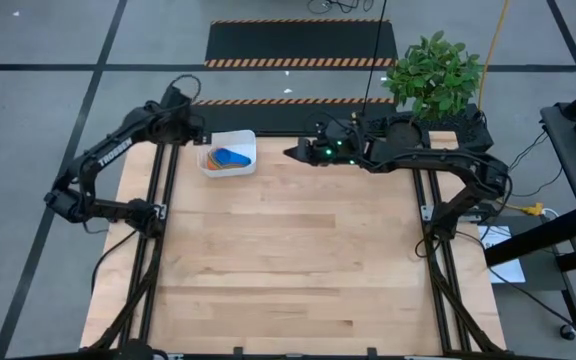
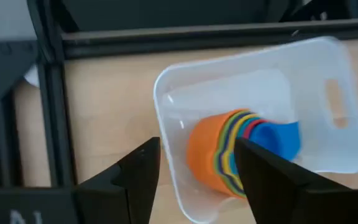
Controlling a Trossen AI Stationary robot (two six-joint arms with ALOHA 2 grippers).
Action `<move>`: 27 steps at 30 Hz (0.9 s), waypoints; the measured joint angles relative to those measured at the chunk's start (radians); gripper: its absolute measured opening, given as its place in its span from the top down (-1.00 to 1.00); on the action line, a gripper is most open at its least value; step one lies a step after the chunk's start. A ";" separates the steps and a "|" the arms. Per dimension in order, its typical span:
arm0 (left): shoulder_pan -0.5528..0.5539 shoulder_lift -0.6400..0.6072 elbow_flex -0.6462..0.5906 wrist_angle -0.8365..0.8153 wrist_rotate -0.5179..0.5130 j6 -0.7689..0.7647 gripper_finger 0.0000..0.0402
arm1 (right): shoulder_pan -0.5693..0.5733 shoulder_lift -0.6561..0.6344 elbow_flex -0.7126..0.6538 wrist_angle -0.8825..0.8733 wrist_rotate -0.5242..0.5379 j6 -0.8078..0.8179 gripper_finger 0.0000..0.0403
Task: Nest measuring cups in basket
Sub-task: Adjust the bin
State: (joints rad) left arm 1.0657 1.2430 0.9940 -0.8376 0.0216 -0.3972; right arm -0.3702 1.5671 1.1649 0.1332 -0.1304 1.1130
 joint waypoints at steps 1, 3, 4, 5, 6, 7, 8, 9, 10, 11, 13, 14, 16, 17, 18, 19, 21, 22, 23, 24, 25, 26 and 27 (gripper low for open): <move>0.000 0.000 0.033 -0.026 0.001 0.004 -0.01 | 0.000 0.013 0.016 -0.014 0.000 0.000 0.18; 0.000 0.000 0.090 -0.071 0.022 0.012 0.04 | -0.001 0.057 0.069 -0.018 0.001 0.002 0.18; 0.000 0.000 0.117 -0.091 0.039 0.015 0.07 | -0.001 0.085 0.111 -0.018 0.000 0.007 0.18; -0.002 0.000 0.141 -0.109 0.058 0.015 0.11 | -0.001 0.116 0.160 -0.018 -0.003 0.006 0.18; -0.004 0.000 0.161 -0.126 0.077 0.015 0.14 | -0.004 0.148 0.217 -0.019 -0.012 -0.004 0.18; -0.009 -0.001 0.180 -0.139 0.091 0.014 0.18 | -0.011 0.184 0.281 -0.035 -0.033 -0.021 0.18; -0.014 -0.004 0.195 -0.150 0.102 0.011 0.22 | -0.018 0.218 0.348 -0.068 -0.067 -0.040 0.19; -0.018 -0.010 0.207 -0.159 0.110 0.004 0.27 | -0.028 0.252 0.411 -0.112 -0.103 -0.064 0.19; -0.025 -0.021 0.214 -0.162 0.111 -0.004 0.31 | -0.039 0.288 0.471 -0.162 -0.143 -0.092 0.21; -0.032 -0.037 0.219 -0.159 0.113 -0.011 0.37 | -0.049 0.324 0.523 -0.212 -0.179 -0.122 0.24; -0.048 -0.078 0.219 -0.150 0.113 -0.028 0.49 | -0.066 0.390 0.591 -0.293 -0.236 -0.166 0.32; -0.057 -0.102 0.219 -0.148 0.112 -0.030 0.57 | -0.072 0.422 0.611 -0.313 -0.256 -0.177 0.37; -0.074 -0.152 0.219 -0.149 0.112 -0.030 0.73 | -0.083 0.472 0.629 -0.308 -0.282 -0.181 0.50; -0.083 -0.181 0.219 -0.150 0.112 -0.030 0.81 | -0.088 0.495 0.633 -0.300 -0.292 -0.183 0.56; -0.092 -0.212 0.219 -0.150 0.112 -0.030 0.89 | -0.092 0.513 0.637 -0.294 -0.300 -0.185 0.63; -0.102 -0.244 0.219 -0.149 0.112 -0.031 0.95 | -0.095 0.529 0.640 -0.294 -0.311 -0.192 0.70; -0.123 -0.303 0.220 -0.148 0.112 -0.030 0.96 | -0.100 0.559 0.642 -0.292 -0.322 -0.208 0.84; -0.134 -0.329 0.220 -0.149 0.112 -0.030 0.95 | -0.101 0.570 0.642 -0.295 -0.320 -0.217 0.90; -0.145 -0.353 0.220 -0.152 0.112 -0.030 0.94 | -0.102 0.581 0.642 -0.297 -0.319 -0.227 0.95; -0.156 -0.374 0.220 -0.158 0.112 -0.031 0.94 | -0.102 0.591 0.642 -0.292 -0.317 -0.234 0.97; -0.166 -0.394 0.220 -0.164 0.112 -0.031 0.94 | -0.102 0.600 0.642 -0.283 -0.315 -0.235 0.98; -0.176 -0.413 0.220 -0.170 0.112 -0.032 0.95 | -0.102 0.607 0.642 -0.277 -0.314 -0.234 0.97; -0.187 -0.431 0.220 -0.176 0.112 -0.038 0.96 | -0.102 0.613 0.642 -0.276 -0.314 -0.235 0.97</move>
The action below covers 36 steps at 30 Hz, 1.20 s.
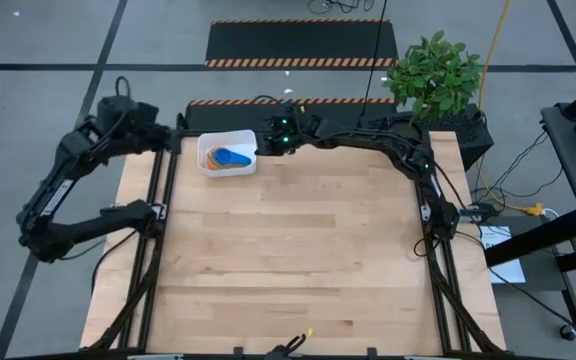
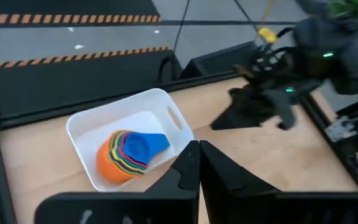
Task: Nest measuring cups in basket
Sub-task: Adjust the bin
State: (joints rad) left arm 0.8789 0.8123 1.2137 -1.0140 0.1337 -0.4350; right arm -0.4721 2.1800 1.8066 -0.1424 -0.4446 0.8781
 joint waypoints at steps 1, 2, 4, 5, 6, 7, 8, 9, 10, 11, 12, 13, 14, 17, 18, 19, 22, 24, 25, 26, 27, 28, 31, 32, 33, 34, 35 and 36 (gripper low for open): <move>-0.010 -0.014 0.000 -0.008 0.000 -0.012 0.98 | 0.000 0.008 0.000 0.001 0.000 -0.001 0.97; -0.021 -0.026 0.000 -0.013 -0.001 -0.022 0.98 | 0.000 0.016 0.001 0.002 0.004 -0.003 0.97; -0.047 -0.048 -0.016 -0.011 0.000 -0.051 0.97 | 0.003 0.035 0.001 -0.005 0.026 -0.008 0.99; -0.061 -0.058 -0.029 -0.013 0.001 -0.063 0.95 | 0.006 0.045 0.000 -0.002 0.036 -0.008 0.99; -0.076 -0.066 -0.046 -0.013 0.001 -0.074 0.94 | 0.009 0.055 0.000 0.009 0.050 -0.004 1.00; -0.092 -0.074 -0.066 -0.013 0.002 -0.078 0.93 | 0.009 0.061 0.000 0.023 0.052 0.002 1.00; -0.107 -0.081 -0.088 -0.015 0.002 -0.084 0.93 | 0.009 0.070 0.000 0.037 0.053 0.011 1.00; -0.122 -0.087 -0.110 -0.017 0.003 -0.094 0.93 | 0.012 0.078 0.000 0.062 0.053 0.021 1.00; -0.137 -0.092 -0.131 -0.016 0.005 -0.112 0.94 | 0.013 0.085 0.001 0.084 0.054 0.034 1.00; -0.151 -0.096 -0.151 -0.017 0.005 -0.131 0.95 | 0.015 0.093 0.000 0.096 0.056 0.046 1.00; -0.166 -0.098 -0.167 -0.017 0.007 -0.149 0.97 | 0.016 0.099 0.000 0.115 0.056 0.056 0.99; -0.181 -0.100 -0.180 -0.012 0.013 -0.164 0.98 | 0.020 0.105 0.000 0.127 0.062 0.070 0.99; -0.198 -0.101 -0.192 0.000 0.023 -0.180 0.98 | 0.025 0.108 0.000 0.131 0.078 0.080 0.99; -0.253 -0.100 -0.212 0.036 0.031 -0.224 0.95 | 0.040 0.109 0.000 0.148 0.113 0.087 0.99; -0.271 -0.099 -0.215 0.050 0.024 -0.232 0.93 | 0.045 0.108 0.000 0.151 0.133 0.086 0.99; -0.287 -0.098 -0.216 0.064 0.016 -0.237 0.93 | 0.051 0.108 0.000 0.156 0.150 0.086 0.99; -0.333 -0.096 -0.218 0.098 -0.021 -0.246 0.95 | 0.065 0.108 0.000 0.176 0.186 0.096 0.99; -0.357 -0.096 -0.218 0.108 -0.042 -0.252 0.98 | 0.071 0.108 0.000 0.184 0.200 0.100 0.99; -0.367 -0.096 -0.218 0.108 -0.052 -0.256 0.98 | 0.073 0.108 0.000 0.184 0.206 0.094 0.99; -0.376 -0.096 -0.218 0.107 -0.056 -0.260 0.98 | 0.075 0.106 0.000 0.184 0.207 0.087 0.99; -0.385 -0.096 -0.218 0.108 -0.056 -0.261 0.96 | 0.075 0.101 0.000 0.178 0.206 0.079 0.99; -0.394 -0.096 -0.218 0.107 -0.056 -0.267 0.95 | 0.075 0.095 -0.001 0.171 0.205 0.071 0.99; -0.424 -0.096 -0.218 0.107 -0.063 -0.280 0.93 | 0.073 0.054 -0.001 0.130 0.214 0.024 0.99; -0.435 -0.096 -0.218 0.107 -0.071 -0.283 0.93 | 0.073 0.037 -0.001 0.105 0.232 0.001 0.99; -0.446 -0.096 -0.218 0.107 -0.081 -0.287 0.94 | 0.072 0.019 0.000 0.070 0.254 -0.029 1.00; -0.456 -0.096 -0.219 0.106 -0.091 -0.292 0.95 | 0.071 0.002 0.000 0.022 0.280 -0.063 1.00; -0.467 -0.096 -0.219 0.106 -0.102 -0.298 0.97 | 0.070 -0.012 0.000 -0.026 0.313 -0.095 1.00; -0.477 -0.096 -0.219 0.106 -0.110 -0.304 0.98 | 0.070 -0.020 0.000 -0.067 0.348 -0.123 1.00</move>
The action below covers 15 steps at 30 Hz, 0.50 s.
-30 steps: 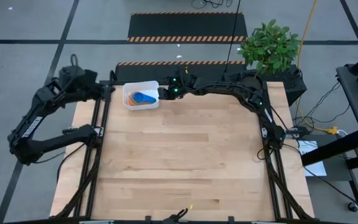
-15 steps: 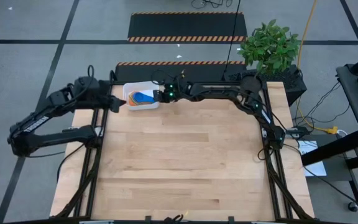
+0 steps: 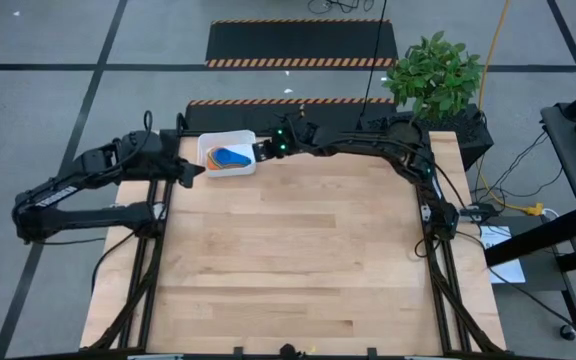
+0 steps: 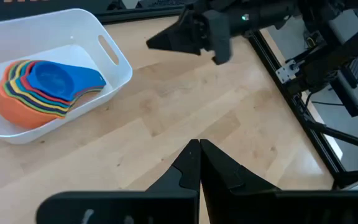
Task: Nest measuring cups in basket
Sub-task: Adjust the bin
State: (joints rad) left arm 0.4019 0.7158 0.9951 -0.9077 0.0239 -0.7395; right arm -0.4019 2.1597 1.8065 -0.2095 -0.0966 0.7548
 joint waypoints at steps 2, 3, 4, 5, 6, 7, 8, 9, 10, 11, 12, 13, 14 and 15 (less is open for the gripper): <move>-0.020 0.000 0.000 0.000 -0.014 -0.009 0.98 | -0.001 -0.005 0.000 -0.060 0.041 -0.040 1.00; -0.030 0.002 0.000 -0.001 -0.023 -0.016 0.97 | -0.003 -0.004 0.000 -0.088 0.044 -0.048 1.00; -0.040 0.005 0.000 -0.001 -0.032 -0.021 0.96 | -0.004 0.000 -0.001 -0.100 0.044 -0.056 1.00; -0.050 0.008 0.000 -0.001 -0.040 -0.024 0.94 | -0.004 0.008 -0.001 -0.095 0.047 -0.059 1.00; -0.059 0.011 0.000 -0.001 -0.047 -0.028 0.92 | -0.004 0.015 0.000 -0.093 0.045 -0.059 1.00; -0.067 0.014 0.000 -0.002 -0.051 -0.029 0.91 | -0.003 0.027 0.000 -0.093 0.043 -0.056 1.00; -0.074 0.019 0.000 -0.002 -0.052 -0.030 0.91 | -0.003 0.037 0.000 -0.093 0.043 -0.048 1.00; -0.081 0.023 0.000 -0.002 -0.052 -0.032 0.90 | -0.003 0.047 -0.001 -0.095 0.044 -0.038 1.00; -0.090 0.027 0.000 -0.003 -0.052 -0.037 0.90 | -0.002 0.054 -0.002 -0.097 0.044 -0.033 1.00; -0.098 0.032 0.000 -0.003 -0.052 -0.042 0.90 | -0.001 0.059 -0.002 -0.095 0.044 -0.028 1.00; -0.105 0.037 0.000 -0.003 -0.052 -0.048 0.90 | 0.001 0.064 -0.002 -0.083 0.044 -0.023 1.00; -0.112 0.042 0.000 -0.003 -0.052 -0.051 0.90 | 0.001 0.065 -0.002 -0.065 0.044 -0.018 1.00; -0.120 0.048 0.000 -0.003 -0.052 -0.055 0.90 | 0.001 0.067 -0.001 -0.050 0.044 -0.011 1.00; -0.127 0.053 0.000 -0.003 -0.052 -0.058 0.90 | 0.002 0.071 -0.001 -0.033 0.044 -0.006 1.00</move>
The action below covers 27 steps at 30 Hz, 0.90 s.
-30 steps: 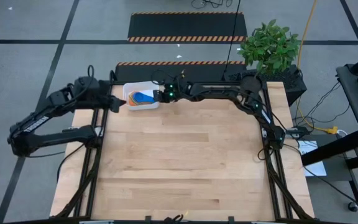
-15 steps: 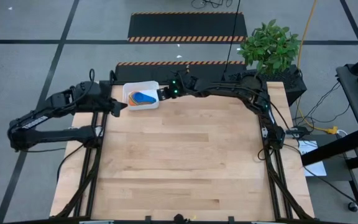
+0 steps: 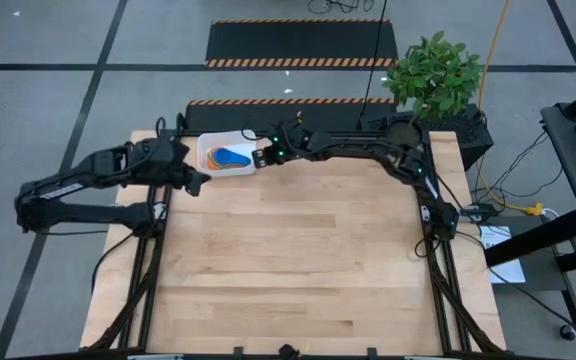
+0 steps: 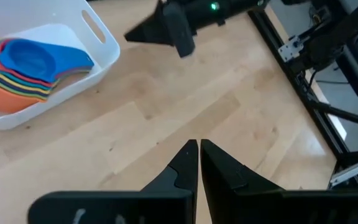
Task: Nest measuring cups in basket
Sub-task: Adjust the bin, then return to Home Position
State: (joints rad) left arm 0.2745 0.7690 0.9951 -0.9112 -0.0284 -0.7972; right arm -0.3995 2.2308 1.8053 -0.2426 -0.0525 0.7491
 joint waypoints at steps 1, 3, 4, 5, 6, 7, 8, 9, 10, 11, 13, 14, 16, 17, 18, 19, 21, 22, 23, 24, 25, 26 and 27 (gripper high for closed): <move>-0.007 0.006 0.000 0.000 -0.001 -0.003 0.90 | 0.000 0.004 0.000 0.022 0.002 0.009 1.00; -0.022 0.018 0.000 0.000 -0.002 -0.014 0.90 | 0.000 0.019 0.000 0.063 0.005 0.031 1.00; -0.030 0.024 0.000 0.000 -0.002 -0.019 0.90 | 0.000 0.027 0.000 0.090 0.004 0.046 1.00; -0.038 0.030 0.000 0.000 -0.002 -0.026 0.90 | 0.000 0.036 0.000 0.111 0.002 0.064 1.00; -0.047 0.034 0.000 0.000 -0.003 -0.031 0.90 | 0.000 0.043 0.000 0.129 0.001 0.079 1.00; -0.056 0.041 0.000 0.000 -0.009 -0.037 0.89 | 0.000 0.049 0.000 0.146 -0.001 0.095 1.00; -0.066 0.046 0.000 0.000 -0.014 -0.044 0.90 | 0.001 0.055 0.000 0.160 -0.002 0.105 1.00; -0.076 0.051 0.000 0.000 -0.020 -0.050 0.90 | 0.004 0.059 0.000 0.168 -0.001 0.115 1.00; -0.086 0.055 0.000 0.000 -0.025 -0.053 0.89 | 0.007 0.060 0.000 0.169 0.001 0.125 1.00; -0.096 0.060 0.000 0.000 -0.029 -0.056 0.89 | 0.010 0.060 0.000 0.168 0.005 0.129 1.00; -0.114 0.069 0.000 0.000 -0.039 -0.065 0.89 | 0.020 0.060 0.000 0.186 0.027 0.130 1.00; -0.123 0.074 0.000 0.001 -0.048 -0.071 0.89 | 0.023 0.060 0.000 0.207 0.031 0.130 1.00; -0.141 0.082 0.000 0.002 -0.065 -0.081 0.89 | 0.030 0.060 0.000 0.248 0.030 0.149 1.00; -0.150 0.086 0.000 0.003 -0.075 -0.088 0.89 | 0.034 0.060 0.000 0.260 0.029 0.161 1.00; -0.157 0.090 0.000 0.004 -0.082 -0.092 0.89 | 0.038 0.059 0.000 0.265 0.027 0.171 1.00; -0.163 0.094 0.000 0.005 -0.088 -0.097 0.89 | 0.044 0.059 0.000 0.265 0.027 0.177 1.00; -0.176 0.102 0.000 0.012 -0.098 -0.104 0.89 | 0.055 0.059 0.000 0.255 0.025 0.181 1.00; -0.182 0.105 0.000 0.022 -0.101 -0.104 0.89 | 0.061 0.059 0.000 0.247 0.023 0.181 1.00; -0.189 0.108 0.000 0.036 -0.104 -0.103 0.89 | 0.066 0.059 0.000 0.240 0.020 0.181 1.00; -0.195 0.110 0.000 0.050 -0.105 -0.102 0.89 | 0.068 0.059 0.000 0.237 0.011 0.179 1.00; -0.200 0.111 0.000 0.060 -0.105 -0.100 0.89 | 0.070 0.059 0.000 0.238 -0.005 0.175 1.00; -0.205 0.111 0.000 0.063 -0.105 -0.099 0.89 | 0.071 0.056 0.000 0.236 -0.021 0.172 1.00; -0.210 0.111 0.000 0.065 -0.105 -0.099 0.89 | 0.070 0.051 0.000 0.232 -0.036 0.164 1.00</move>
State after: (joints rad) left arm 0.0647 0.8795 0.9951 -0.8465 -0.1334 -0.8963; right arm -0.3290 2.2818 1.8053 -0.0104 -0.0884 0.9133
